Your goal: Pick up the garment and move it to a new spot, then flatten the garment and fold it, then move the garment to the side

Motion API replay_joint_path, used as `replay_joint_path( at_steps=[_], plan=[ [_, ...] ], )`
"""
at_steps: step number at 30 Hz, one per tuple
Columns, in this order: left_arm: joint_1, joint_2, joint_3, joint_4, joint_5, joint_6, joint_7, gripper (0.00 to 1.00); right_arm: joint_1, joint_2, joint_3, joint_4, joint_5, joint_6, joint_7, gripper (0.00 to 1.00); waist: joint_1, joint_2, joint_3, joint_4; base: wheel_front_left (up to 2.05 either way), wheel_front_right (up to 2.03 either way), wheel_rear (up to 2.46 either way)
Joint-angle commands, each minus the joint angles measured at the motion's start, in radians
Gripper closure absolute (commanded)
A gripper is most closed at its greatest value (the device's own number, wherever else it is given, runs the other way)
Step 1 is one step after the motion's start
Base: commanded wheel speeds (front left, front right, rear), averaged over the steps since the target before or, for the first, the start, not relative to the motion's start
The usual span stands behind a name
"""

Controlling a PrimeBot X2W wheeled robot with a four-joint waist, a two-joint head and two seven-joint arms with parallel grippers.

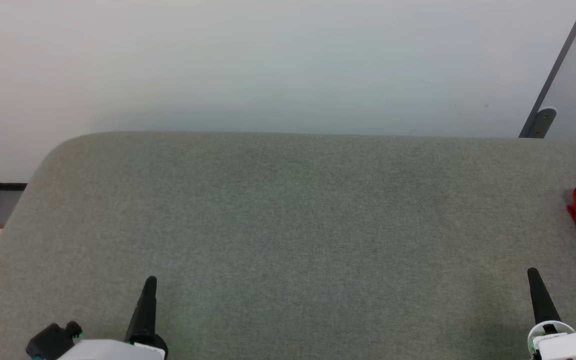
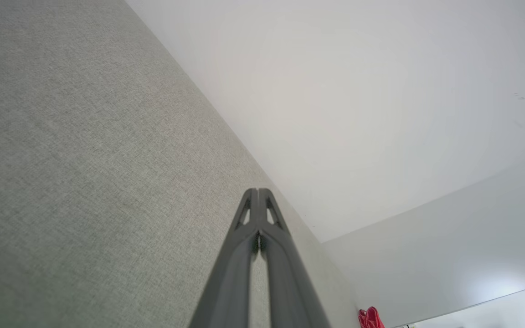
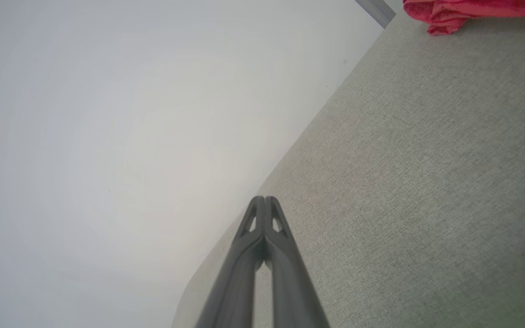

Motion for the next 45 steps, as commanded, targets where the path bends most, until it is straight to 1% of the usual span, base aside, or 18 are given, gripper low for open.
replay_joint_path(
  at_steps=[1,21,45],
  plan=[
    [-0.024,0.001,0.006,-0.005,-0.028,-0.003,0.004,1.0,-0.023,0.001,-0.006,-0.005,0.024,-0.001,0.006,1.0,0.0,0.0,0.001,-0.001,0.0,0.0,0.0],
    [-0.062,-0.012,0.028,0.017,-0.223,-0.004,0.059,1.0,-0.057,0.021,-0.01,0.015,0.194,-0.001,0.055,1.0,0.0,0.0,0.011,-0.015,0.0,0.0,0.0],
    [-0.097,-0.026,0.051,0.039,-0.407,-0.004,0.113,1.0,-0.089,0.039,-0.014,0.036,0.359,-0.001,0.102,1.0,0.0,0.0,0.023,-0.031,0.0,0.0,0.0]
  ],
)
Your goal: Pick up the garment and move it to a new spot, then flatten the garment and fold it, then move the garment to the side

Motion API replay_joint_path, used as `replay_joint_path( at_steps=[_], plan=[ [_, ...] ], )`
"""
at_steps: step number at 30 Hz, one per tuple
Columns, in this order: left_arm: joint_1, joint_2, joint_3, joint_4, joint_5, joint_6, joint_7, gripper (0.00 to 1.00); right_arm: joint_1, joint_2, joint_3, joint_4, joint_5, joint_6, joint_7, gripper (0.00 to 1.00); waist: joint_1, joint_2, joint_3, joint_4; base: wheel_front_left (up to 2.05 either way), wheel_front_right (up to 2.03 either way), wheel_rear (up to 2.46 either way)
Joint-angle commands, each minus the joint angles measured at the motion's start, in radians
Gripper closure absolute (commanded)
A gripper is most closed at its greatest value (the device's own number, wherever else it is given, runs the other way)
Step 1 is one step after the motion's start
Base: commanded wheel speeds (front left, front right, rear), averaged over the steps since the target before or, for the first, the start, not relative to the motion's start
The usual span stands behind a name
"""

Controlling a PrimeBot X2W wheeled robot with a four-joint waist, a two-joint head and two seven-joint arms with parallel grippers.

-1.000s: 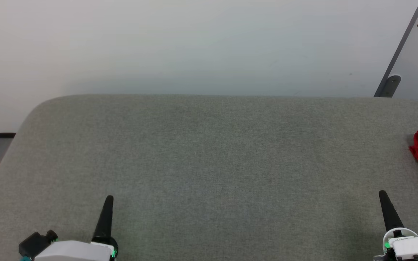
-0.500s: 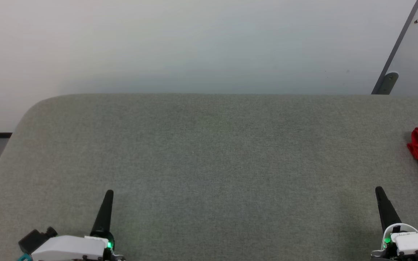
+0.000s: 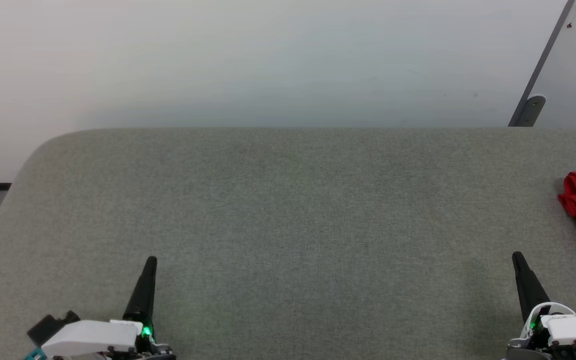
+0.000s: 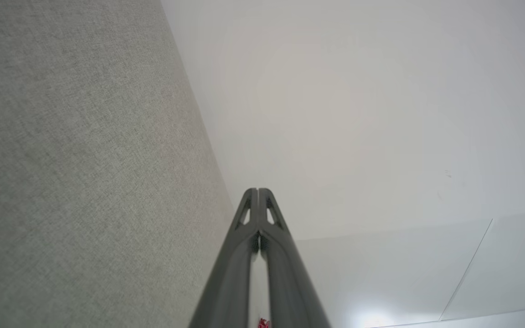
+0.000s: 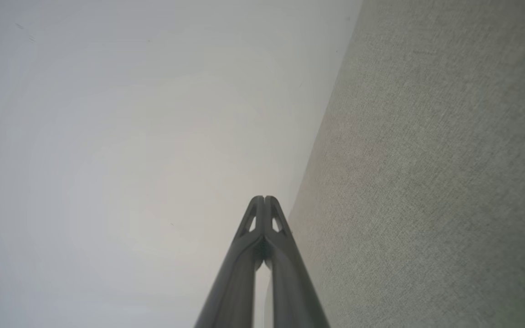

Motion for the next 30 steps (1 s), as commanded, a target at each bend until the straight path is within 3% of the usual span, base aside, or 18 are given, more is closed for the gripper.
replay_joint_path(
  at_steps=[1,24,30],
  plan=[
    [-0.016,0.0,0.004,-0.001,-0.019,-0.004,0.003,1.0,-0.019,0.001,-0.003,0.0,0.011,-0.001,0.006,1.0,0.0,0.0,0.001,-0.001,0.0,0.0,0.0],
    [-0.044,-0.014,0.025,0.018,-0.17,-0.005,0.05,1.0,-0.045,0.018,-0.006,0.016,0.149,-0.001,0.044,1.0,0.0,0.0,0.012,-0.017,0.0,0.0,0.0],
    [-0.044,-0.015,0.026,0.018,-0.162,-0.005,0.05,1.0,-0.039,0.018,-0.005,0.016,0.145,-0.001,0.043,1.0,0.0,0.0,0.012,-0.017,0.0,0.0,0.0]
  ],
)
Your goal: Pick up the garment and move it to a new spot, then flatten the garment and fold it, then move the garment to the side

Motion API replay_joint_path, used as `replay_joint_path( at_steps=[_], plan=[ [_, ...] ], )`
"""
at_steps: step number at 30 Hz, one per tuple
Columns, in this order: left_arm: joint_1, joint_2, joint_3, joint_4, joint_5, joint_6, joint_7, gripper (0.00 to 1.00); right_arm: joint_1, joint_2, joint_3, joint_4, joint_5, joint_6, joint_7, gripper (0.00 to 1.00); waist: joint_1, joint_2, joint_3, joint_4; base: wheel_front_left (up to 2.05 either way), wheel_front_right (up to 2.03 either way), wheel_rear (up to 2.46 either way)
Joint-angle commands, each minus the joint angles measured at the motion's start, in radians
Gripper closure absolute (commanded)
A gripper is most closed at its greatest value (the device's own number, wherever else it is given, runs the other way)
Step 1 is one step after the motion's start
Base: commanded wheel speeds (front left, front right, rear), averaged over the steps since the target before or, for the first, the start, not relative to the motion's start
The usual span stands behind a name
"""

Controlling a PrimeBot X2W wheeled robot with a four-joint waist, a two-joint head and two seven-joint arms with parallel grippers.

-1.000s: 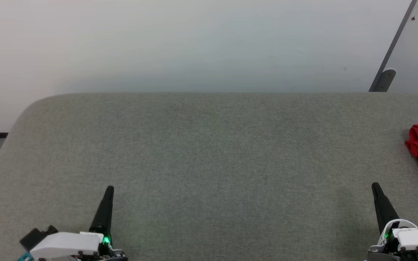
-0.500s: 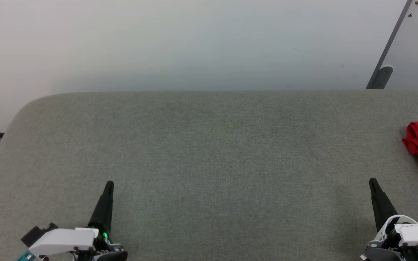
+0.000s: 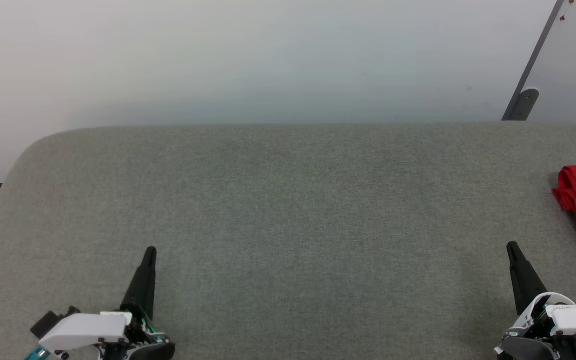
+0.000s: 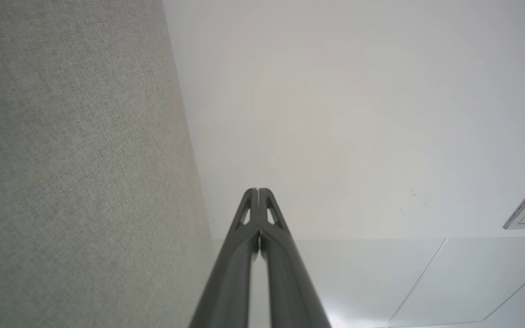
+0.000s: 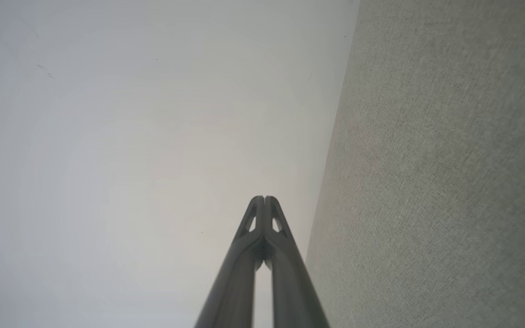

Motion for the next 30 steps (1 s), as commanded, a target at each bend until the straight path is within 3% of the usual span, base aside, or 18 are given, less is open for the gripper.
replay_joint_path(
  at_steps=[1,30],
  plan=[
    [-0.009,-0.002,0.002,0.001,0.0,-0.005,0.003,1.0,-0.003,0.004,-0.001,0.0,0.003,-0.001,0.002,1.0,0.0,0.0,0.0,0.0,0.0,0.0,0.0],
    [-0.01,-0.007,0.01,0.001,0.008,-0.005,0.009,1.0,-0.003,0.004,0.0,0.0,0.003,-0.001,0.002,1.0,0.0,0.0,0.0,0.0,0.0,0.0,0.0]
  ],
)
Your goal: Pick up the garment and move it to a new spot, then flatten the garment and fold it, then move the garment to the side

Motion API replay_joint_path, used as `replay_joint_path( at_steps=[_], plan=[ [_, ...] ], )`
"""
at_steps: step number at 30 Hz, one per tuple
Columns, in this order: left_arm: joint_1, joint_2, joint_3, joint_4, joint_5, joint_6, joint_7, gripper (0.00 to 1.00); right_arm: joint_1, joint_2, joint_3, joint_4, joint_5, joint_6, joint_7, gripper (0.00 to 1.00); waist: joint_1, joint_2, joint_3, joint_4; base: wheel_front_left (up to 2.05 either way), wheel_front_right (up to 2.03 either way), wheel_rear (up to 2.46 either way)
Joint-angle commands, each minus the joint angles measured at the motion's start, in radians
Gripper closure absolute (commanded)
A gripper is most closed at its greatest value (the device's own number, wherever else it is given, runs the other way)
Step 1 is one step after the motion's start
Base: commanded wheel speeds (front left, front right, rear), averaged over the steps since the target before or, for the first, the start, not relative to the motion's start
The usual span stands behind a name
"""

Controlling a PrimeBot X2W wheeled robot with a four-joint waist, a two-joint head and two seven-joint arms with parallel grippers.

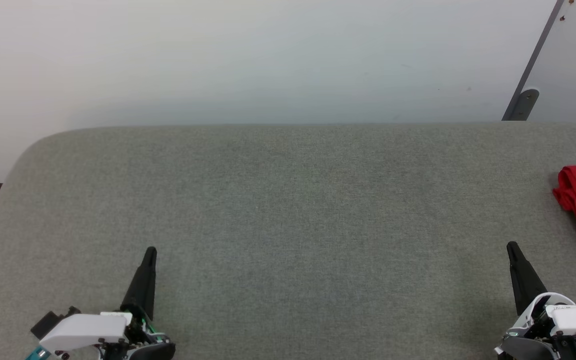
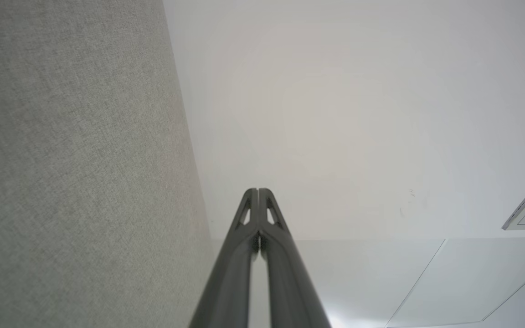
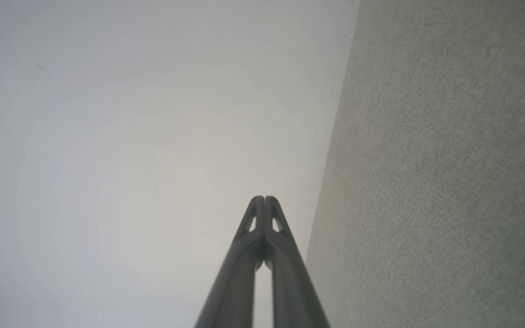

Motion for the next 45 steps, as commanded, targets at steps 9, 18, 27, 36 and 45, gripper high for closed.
replay_joint_path(
  at_steps=[9,18,27,36,45],
  plan=[
    [-0.01,-0.002,0.004,0.001,0.007,-0.005,0.003,1.0,-0.003,0.004,0.0,0.0,0.003,-0.001,0.002,1.0,0.0,0.0,0.0,0.0,0.0,0.0,0.0],
    [-0.01,-0.004,0.006,0.001,0.009,-0.005,0.005,1.0,-0.003,0.004,0.0,0.0,0.004,-0.001,0.002,1.0,0.0,0.0,0.0,0.0,0.0,0.0,0.0],
    [-0.01,-0.004,0.007,0.001,0.009,-0.005,0.007,1.0,-0.003,0.004,0.0,0.0,0.004,-0.001,0.002,1.0,0.0,0.0,0.0,0.0,0.0,0.0,0.0],
    [-0.011,-0.005,0.009,0.001,0.008,-0.005,0.008,1.0,-0.003,0.004,0.0,0.0,0.004,-0.001,0.001,1.0,0.0,0.0,0.0,0.0,0.0,0.0,0.0],
    [-0.011,-0.006,0.01,0.001,0.01,-0.005,0.009,1.0,-0.003,0.004,0.0,0.0,0.004,-0.001,0.001,1.0,0.0,0.0,0.0,0.0,0.0,0.0,0.0]
  ],
)
